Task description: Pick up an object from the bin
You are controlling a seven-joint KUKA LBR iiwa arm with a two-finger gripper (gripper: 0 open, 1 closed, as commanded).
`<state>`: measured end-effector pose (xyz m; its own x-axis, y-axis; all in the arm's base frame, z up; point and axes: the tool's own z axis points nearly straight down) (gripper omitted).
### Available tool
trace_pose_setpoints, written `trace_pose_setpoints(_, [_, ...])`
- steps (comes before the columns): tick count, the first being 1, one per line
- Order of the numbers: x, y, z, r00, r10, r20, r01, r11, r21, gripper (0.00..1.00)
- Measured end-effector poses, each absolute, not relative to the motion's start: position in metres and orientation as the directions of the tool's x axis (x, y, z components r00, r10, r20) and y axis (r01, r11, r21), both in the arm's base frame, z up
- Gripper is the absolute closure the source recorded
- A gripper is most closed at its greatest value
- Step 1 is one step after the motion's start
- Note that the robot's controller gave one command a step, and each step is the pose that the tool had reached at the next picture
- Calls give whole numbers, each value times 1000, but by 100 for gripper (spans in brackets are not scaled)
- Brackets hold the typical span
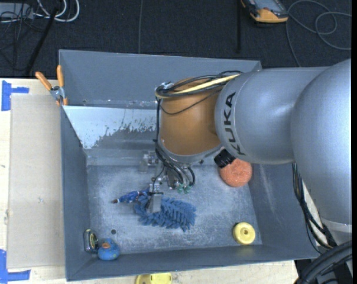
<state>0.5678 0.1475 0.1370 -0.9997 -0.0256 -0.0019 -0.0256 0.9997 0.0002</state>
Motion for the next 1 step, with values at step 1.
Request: trace_pose_setpoints(1, [562,138,83,-993,118,3,118,993,0,0])
